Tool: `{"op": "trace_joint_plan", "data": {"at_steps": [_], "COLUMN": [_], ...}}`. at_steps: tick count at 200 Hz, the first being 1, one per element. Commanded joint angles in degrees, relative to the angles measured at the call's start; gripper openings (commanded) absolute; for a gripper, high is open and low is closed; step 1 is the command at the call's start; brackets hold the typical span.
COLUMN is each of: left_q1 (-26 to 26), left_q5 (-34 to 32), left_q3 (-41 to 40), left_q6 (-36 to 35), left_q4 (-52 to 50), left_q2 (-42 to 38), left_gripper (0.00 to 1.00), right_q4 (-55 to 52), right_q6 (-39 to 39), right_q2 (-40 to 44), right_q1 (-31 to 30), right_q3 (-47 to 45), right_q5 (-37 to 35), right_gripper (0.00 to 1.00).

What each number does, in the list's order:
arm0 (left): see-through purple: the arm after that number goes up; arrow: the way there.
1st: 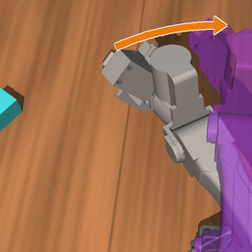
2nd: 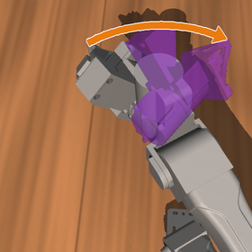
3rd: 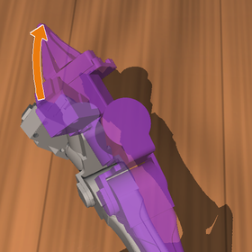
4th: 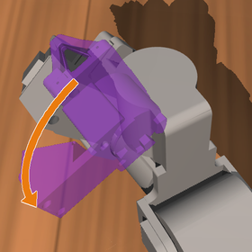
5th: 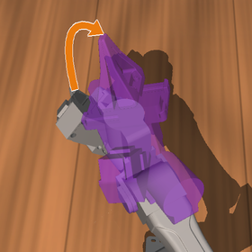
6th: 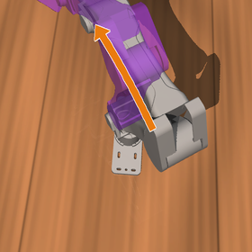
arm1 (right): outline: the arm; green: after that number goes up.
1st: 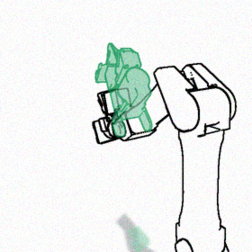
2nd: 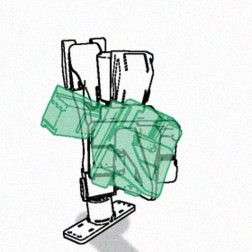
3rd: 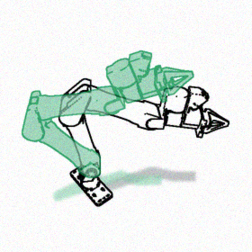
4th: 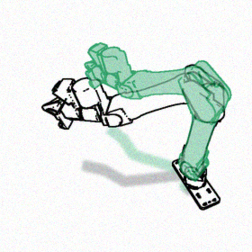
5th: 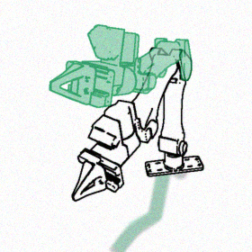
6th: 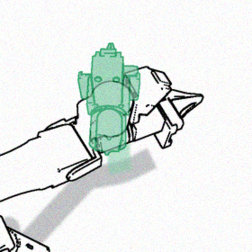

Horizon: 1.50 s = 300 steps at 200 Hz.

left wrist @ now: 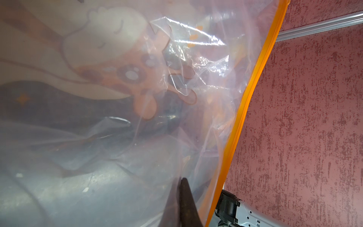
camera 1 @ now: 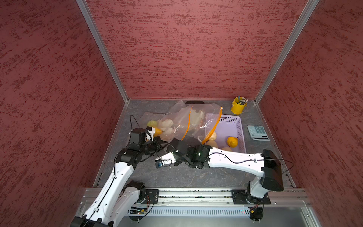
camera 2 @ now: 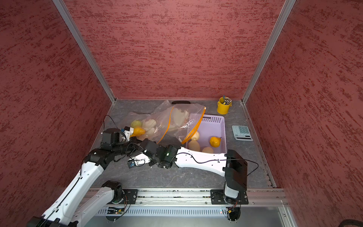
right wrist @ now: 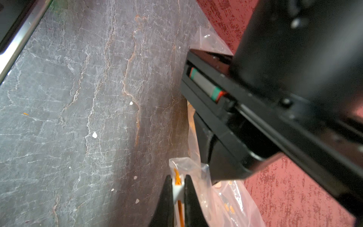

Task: Open the zip-top bag and take out the pear
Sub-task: Unzip the zipper on the zipper food storage bag.

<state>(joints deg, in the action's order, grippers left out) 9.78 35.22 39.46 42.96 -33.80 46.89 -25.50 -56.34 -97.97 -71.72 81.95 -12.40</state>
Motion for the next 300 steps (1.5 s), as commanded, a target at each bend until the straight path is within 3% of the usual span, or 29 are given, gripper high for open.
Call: {"op": "trace_joint_plan", "data": {"at_steps": [1,19,30,57,77,115,140,167,203,234,275,300], "left_q1": [-2.6,-5.8,-6.9,-11.9,-17.4,-19.0,-16.6,-9.2,-1.1,-0.9,-0.7,-0.3], "left_q5": [2.0,3.5,4.5,4.2,3.8,-0.2,5.7,5.7,-1.3,-2.1,-4.4,-3.8], "left_q3": [2.6,5.6,6.9,10.5,14.6,18.2,10.0,0.3,-2.1,-7.7,-12.7,-11.3], "left_q6": [-1.2,-1.6,-1.5,-3.5,-5.8,-11.1,-3.7,10.4,17.2,31.1,43.8,44.9], "left_q4": [0.6,0.0,0.0,-3.4,-7.0,-16.8,-16.9,-6.5,-3.0,10.9,25.8,30.8], "left_q2": [-1.7,-1.8,-1.5,-2.1,-3.9,-10.7,-14.7,-20.1,-17.8,-17.7,-13.3,-8.1], "left_gripper": [0.09,0.17,0.39,0.77,0.86,0.94,0.94,0.94,0.93,0.93,0.92,0.9], "right_q4": [0.2,1.6,2.5,3.3,2.2,2.5,2.2,1.9,1.5,1.2,0.9,0.9], "right_q6": [1.8,3.1,4.5,8.1,11.9,17.4,17.8,18.0,18.1,18.5,17.9,17.8], "right_q2": [-0.1,0.8,1.5,2.2,2.1,4.2,5.2,5.4,5.4,5.8,5.9,5.8], "right_q1": [0.5,0.8,1.2,2.7,4.0,7.1,7.7,7.9,7.9,7.9,7.7,7.6], "right_q3": [1.4,0.9,0.8,1.5,3.2,3.5,3.6,3.2,3.8,3.5,2.8,2.9], "right_q5": [-0.6,0.1,0.9,1.6,3.0,6.6,7.2,6.9,7.2,7.2,6.9,7.2], "right_gripper": [0.0,0.0,0.0,0.0,0.0,0.0,0.0,0.0,0.0,0.0,0.0,0.0]}}
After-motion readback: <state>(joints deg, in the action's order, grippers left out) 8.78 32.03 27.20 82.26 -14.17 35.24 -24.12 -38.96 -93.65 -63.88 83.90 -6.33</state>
